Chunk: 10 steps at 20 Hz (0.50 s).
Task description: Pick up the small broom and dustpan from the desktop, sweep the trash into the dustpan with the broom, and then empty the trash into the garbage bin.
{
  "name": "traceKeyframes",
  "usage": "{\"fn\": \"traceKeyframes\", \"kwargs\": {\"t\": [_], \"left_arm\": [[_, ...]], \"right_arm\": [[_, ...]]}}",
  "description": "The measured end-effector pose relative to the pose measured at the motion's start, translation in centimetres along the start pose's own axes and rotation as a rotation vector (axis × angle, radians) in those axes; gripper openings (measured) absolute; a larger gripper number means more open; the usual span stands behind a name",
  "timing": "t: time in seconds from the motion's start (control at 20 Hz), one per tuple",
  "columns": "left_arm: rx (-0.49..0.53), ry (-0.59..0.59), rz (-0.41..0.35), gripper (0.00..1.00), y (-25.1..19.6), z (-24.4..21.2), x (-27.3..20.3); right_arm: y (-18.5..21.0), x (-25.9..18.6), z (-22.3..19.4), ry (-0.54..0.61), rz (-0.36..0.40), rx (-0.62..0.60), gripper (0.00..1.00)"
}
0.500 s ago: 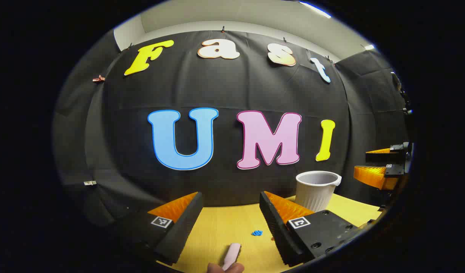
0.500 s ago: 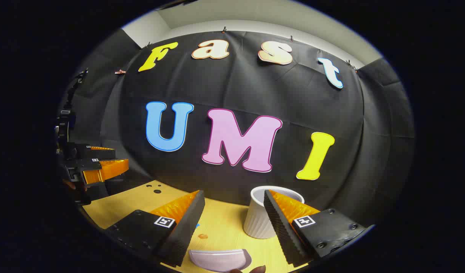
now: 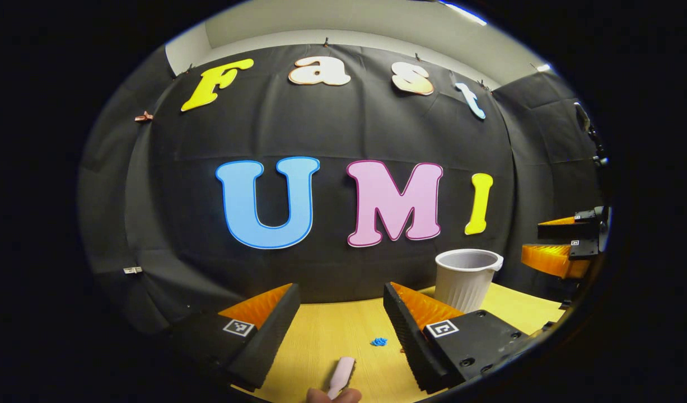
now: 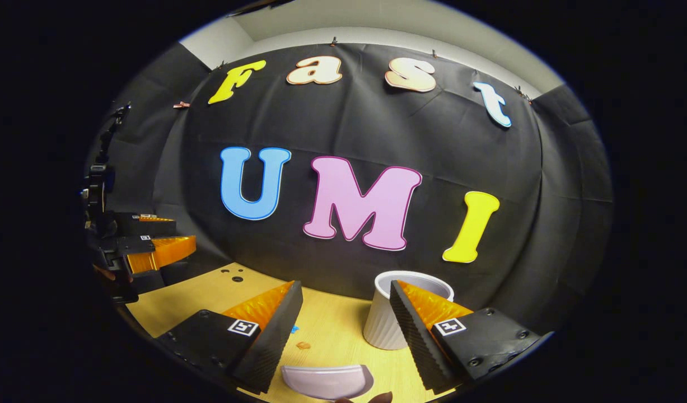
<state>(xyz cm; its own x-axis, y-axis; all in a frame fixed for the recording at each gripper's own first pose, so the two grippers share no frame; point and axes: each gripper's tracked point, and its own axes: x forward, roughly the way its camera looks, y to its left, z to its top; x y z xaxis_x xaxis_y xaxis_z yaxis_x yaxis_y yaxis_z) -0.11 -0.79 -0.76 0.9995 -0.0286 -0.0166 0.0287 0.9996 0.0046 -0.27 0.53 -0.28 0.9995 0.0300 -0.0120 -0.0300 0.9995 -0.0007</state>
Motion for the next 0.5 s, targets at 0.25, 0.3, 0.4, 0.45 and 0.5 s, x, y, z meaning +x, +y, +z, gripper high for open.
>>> {"fn": "traceKeyframes", "kwargs": {"t": [0.25,0.3,0.4,0.45,0.5], "left_arm": [[-0.01,0.019,-0.009,0.96,-0.3,-0.8,0.0],[-0.008,0.02,-0.011,0.95,-0.1,-0.8,0.0],[-0.001,0.018,-0.014,0.95,0.0,-1.0,0.0],[0.004,0.02,-0.016,0.95,-0.1,-1.2,-0.1],[0.007,0.025,-0.019,0.95,0.0,-1.4,-0.1]], "right_arm": [[0.4,0.0,-0.4,0.007,0.006,-0.005,0.97],[0.5,0.1,-0.8,0.014,0.009,-0.005,0.97],[0.9,0.2,-1.8,0.036,0.017,-0.018,0.98],[0.9,0.1,-2.5,0.056,0.021,-0.026,0.98],[0.9,-0.1,-3.6,0.085,0.03,-0.026,0.97]]}}
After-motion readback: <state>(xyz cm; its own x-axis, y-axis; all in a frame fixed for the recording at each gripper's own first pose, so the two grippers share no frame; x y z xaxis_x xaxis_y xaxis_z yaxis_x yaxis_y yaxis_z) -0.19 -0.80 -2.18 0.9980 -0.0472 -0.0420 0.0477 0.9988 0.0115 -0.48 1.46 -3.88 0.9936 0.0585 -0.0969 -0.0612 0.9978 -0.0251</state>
